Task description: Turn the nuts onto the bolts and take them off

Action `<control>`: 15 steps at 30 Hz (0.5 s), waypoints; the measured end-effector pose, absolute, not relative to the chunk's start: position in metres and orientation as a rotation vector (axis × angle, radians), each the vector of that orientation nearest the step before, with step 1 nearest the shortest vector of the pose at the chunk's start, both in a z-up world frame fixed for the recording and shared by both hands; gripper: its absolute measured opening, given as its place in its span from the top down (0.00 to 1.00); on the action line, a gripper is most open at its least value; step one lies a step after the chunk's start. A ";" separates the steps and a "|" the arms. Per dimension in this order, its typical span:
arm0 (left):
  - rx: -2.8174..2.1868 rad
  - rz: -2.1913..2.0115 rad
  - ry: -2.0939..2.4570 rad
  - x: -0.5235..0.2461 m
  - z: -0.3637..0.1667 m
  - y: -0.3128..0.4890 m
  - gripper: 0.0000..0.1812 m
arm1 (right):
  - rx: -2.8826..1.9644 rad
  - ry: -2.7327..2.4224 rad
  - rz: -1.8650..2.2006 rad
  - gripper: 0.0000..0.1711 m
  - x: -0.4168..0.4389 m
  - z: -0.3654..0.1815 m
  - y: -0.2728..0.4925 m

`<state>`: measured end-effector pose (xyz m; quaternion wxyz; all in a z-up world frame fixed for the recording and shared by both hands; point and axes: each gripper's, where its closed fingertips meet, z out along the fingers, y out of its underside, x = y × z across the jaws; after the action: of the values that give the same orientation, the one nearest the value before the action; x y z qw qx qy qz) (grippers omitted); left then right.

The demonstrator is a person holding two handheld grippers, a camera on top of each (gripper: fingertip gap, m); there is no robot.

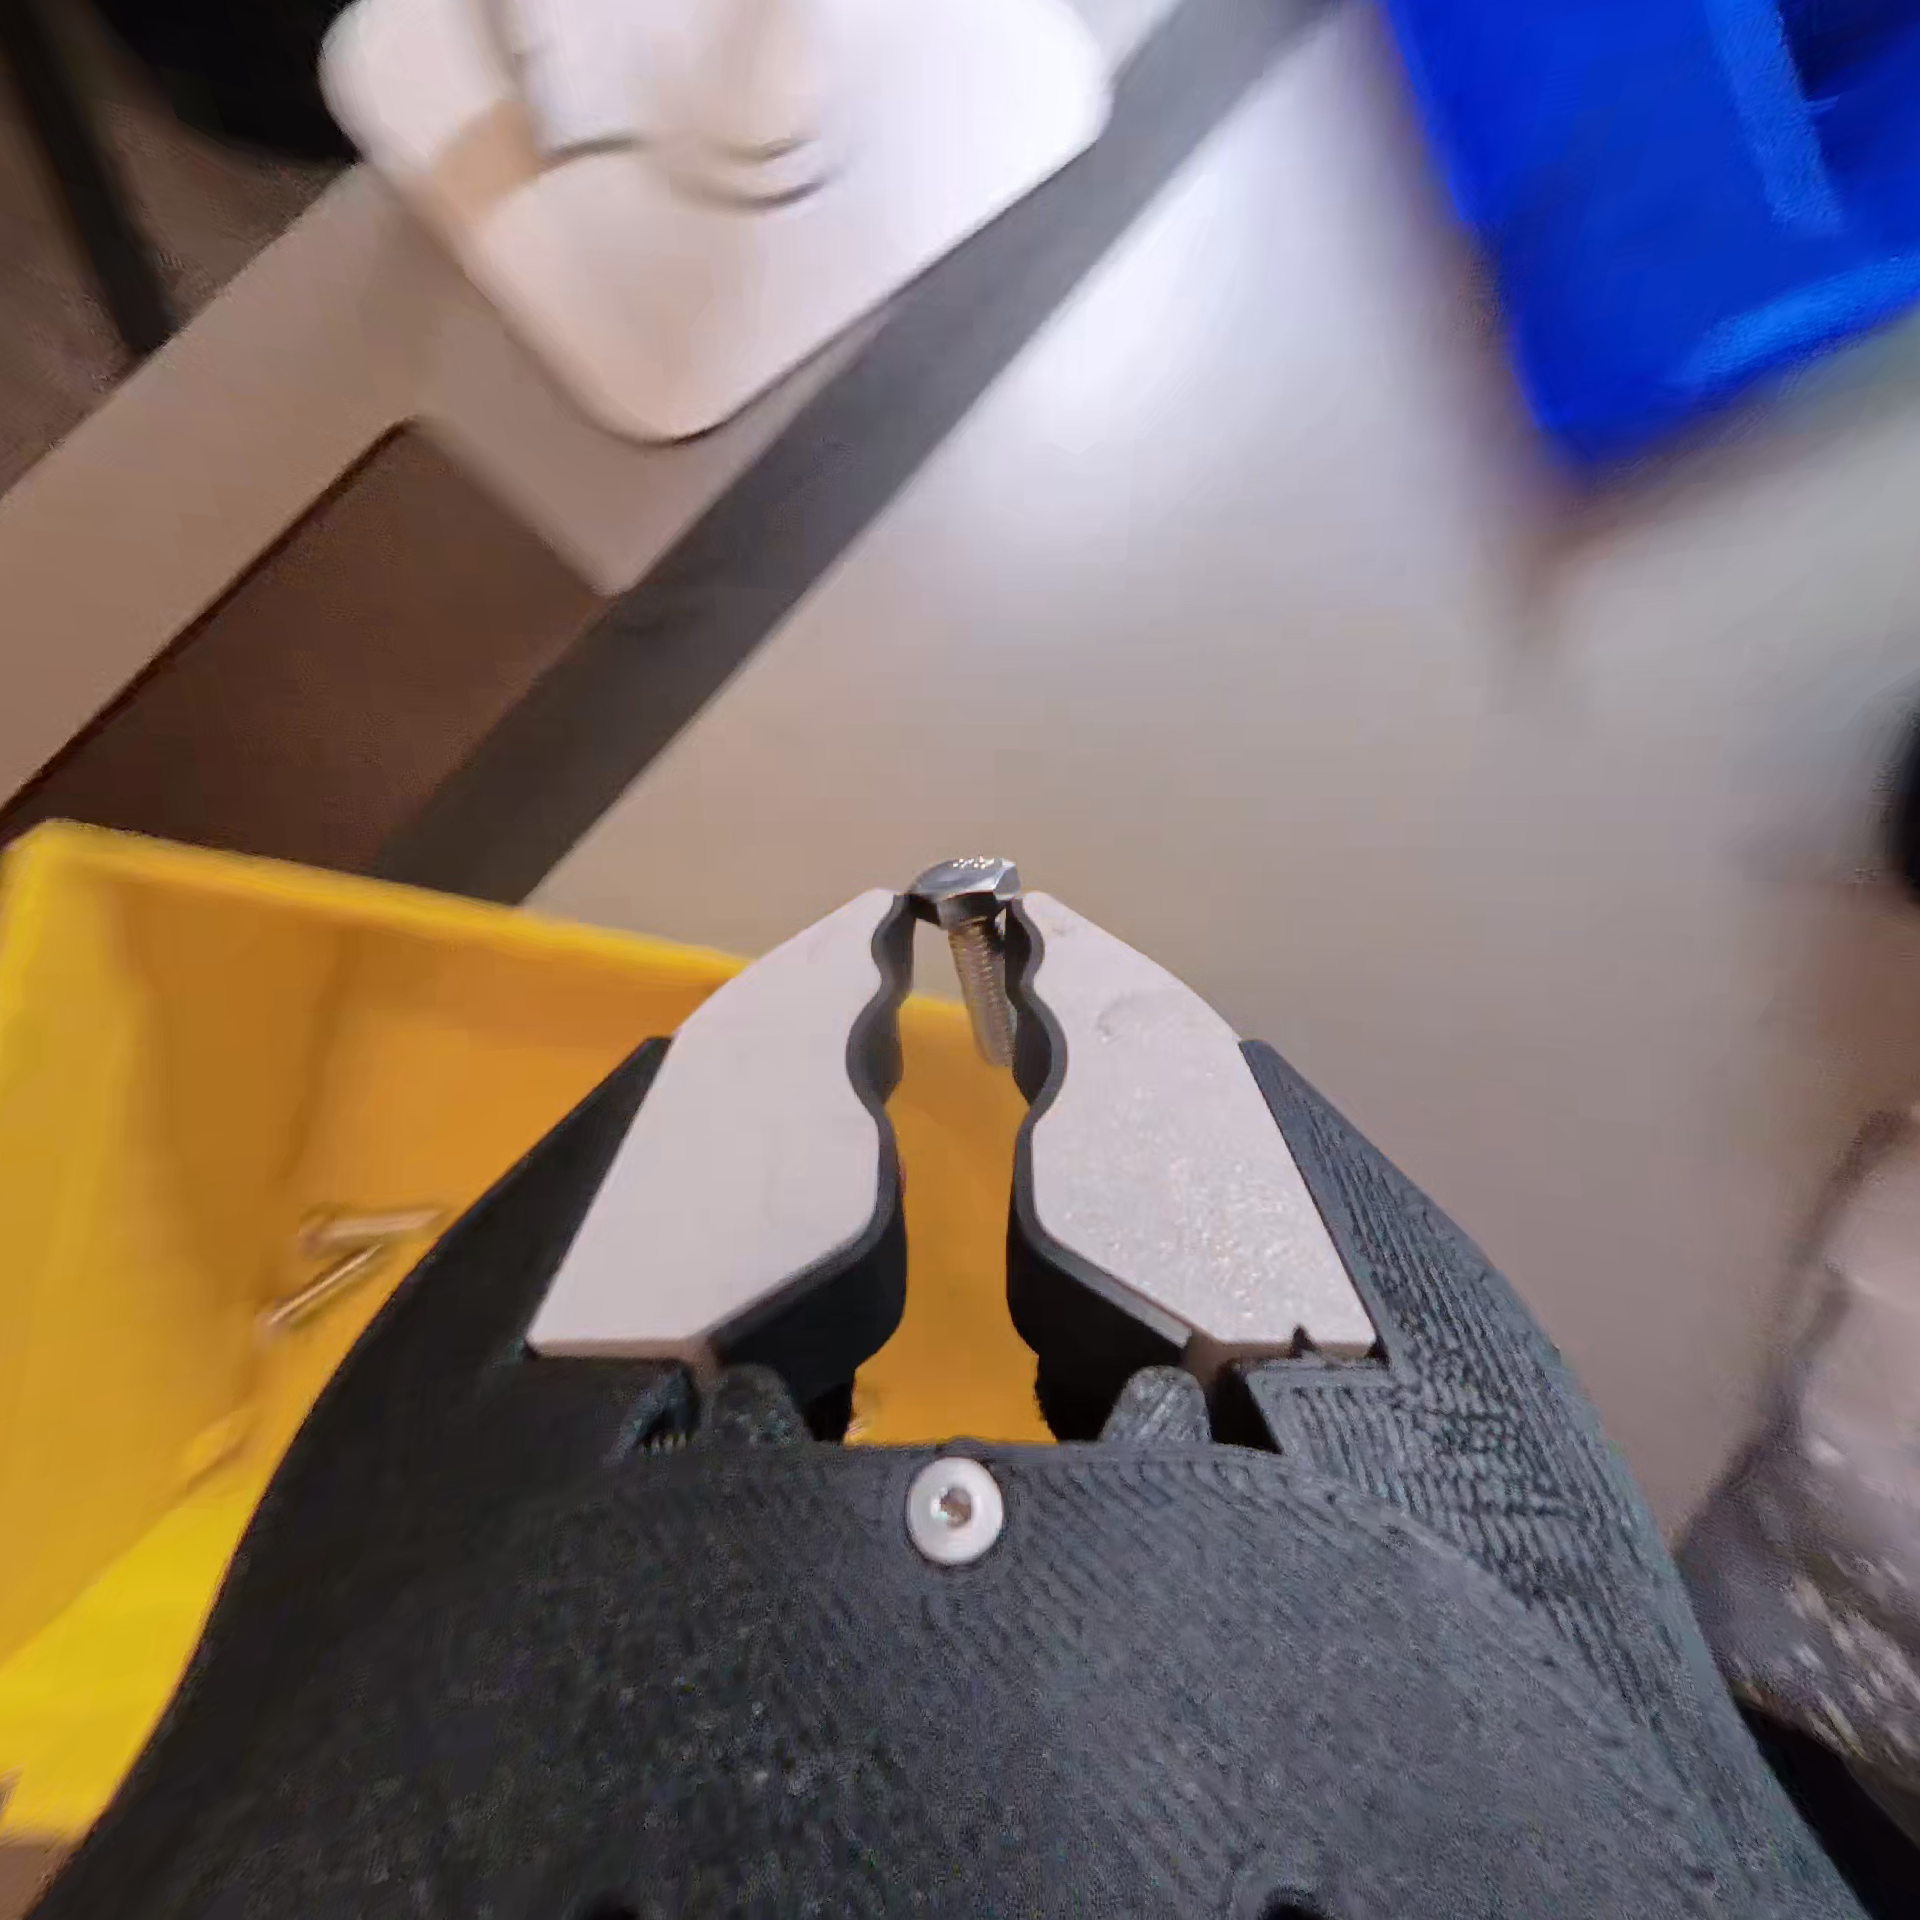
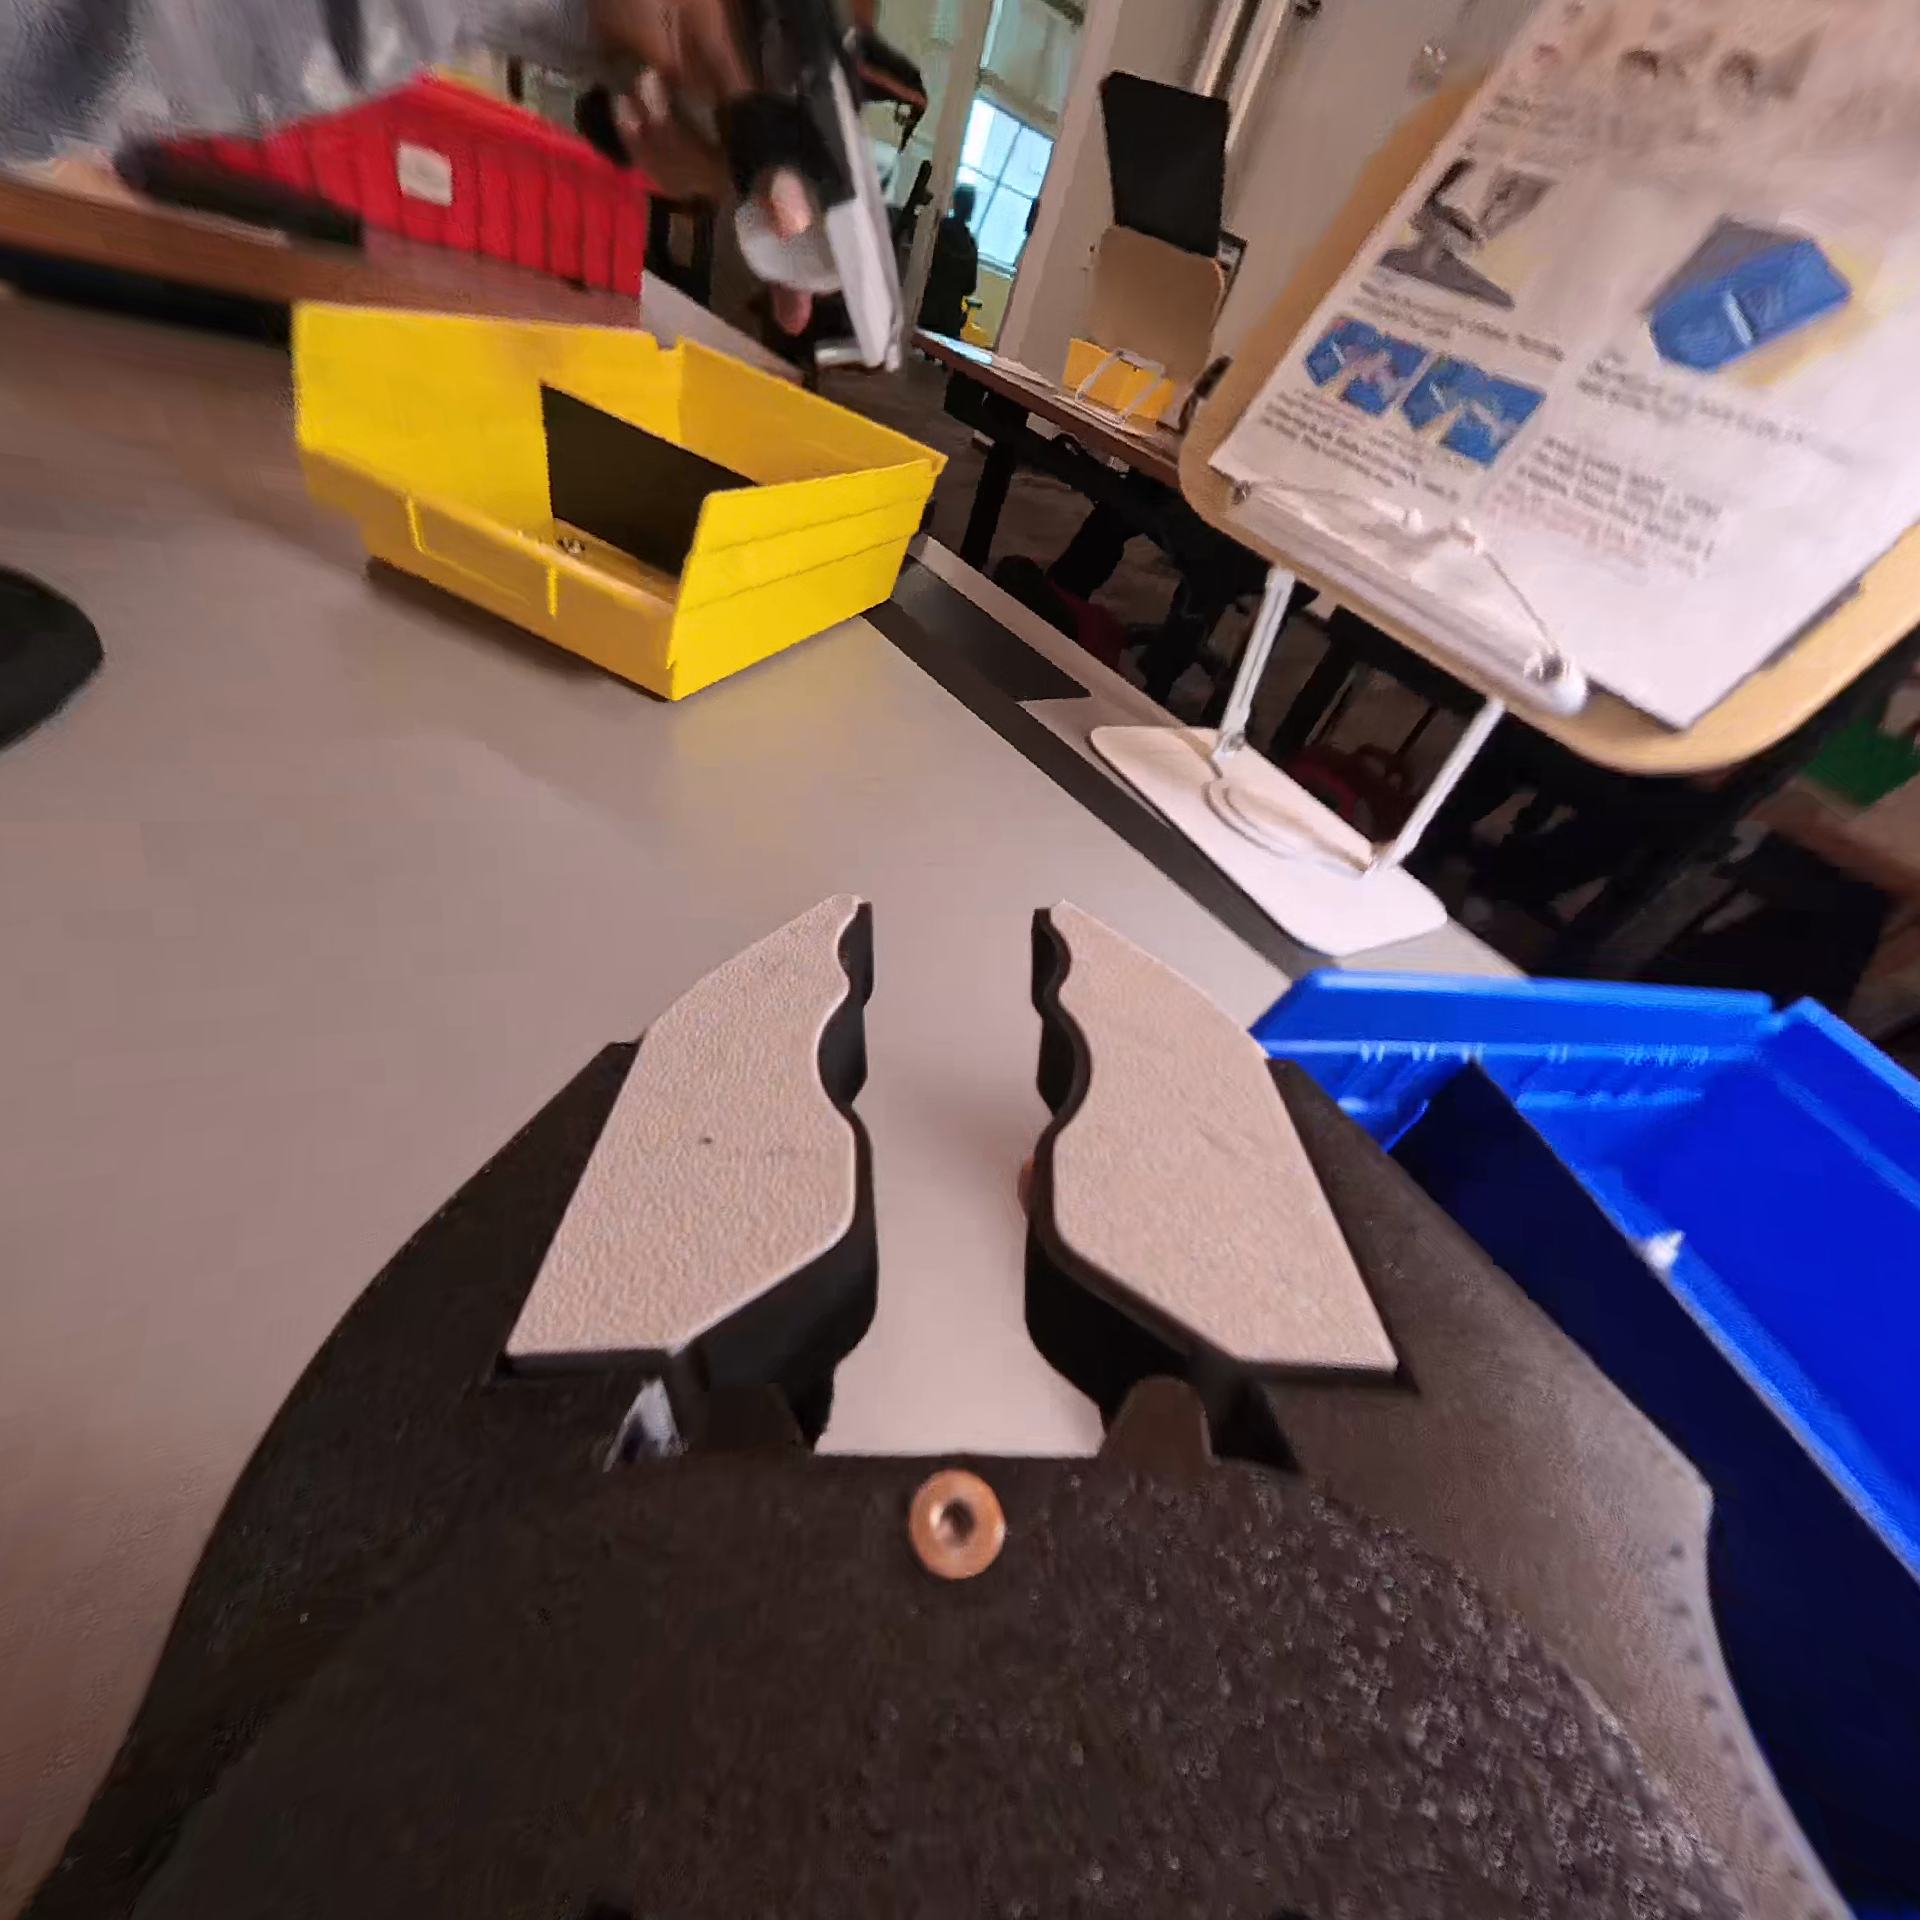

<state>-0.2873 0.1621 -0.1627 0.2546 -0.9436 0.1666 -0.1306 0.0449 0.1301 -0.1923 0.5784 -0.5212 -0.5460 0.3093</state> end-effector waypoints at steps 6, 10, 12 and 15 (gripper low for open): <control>-2.439 -0.765 0.829 -0.129 -0.161 0.106 0.90 | -0.899 -1.535 0.495 0.83 0.008 -0.184 0.102; -2.429 -1.010 0.932 -0.060 -0.187 0.071 0.90 | -0.760 -1.623 0.435 0.82 -0.010 -0.192 0.080; -2.444 -1.100 0.951 -0.039 -0.201 0.059 0.90 | -0.703 -1.635 0.393 0.80 -0.014 -0.198 0.072; -2.482 -1.194 0.966 -0.020 -0.221 0.047 0.90 | -0.597 -1.676 0.313 0.79 -0.017 -0.208 0.058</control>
<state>-0.0197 0.0468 -0.2209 0.1110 -0.8452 0.3288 -0.4065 -0.0174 0.0577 -0.2081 0.6192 -0.2594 -0.7285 0.1360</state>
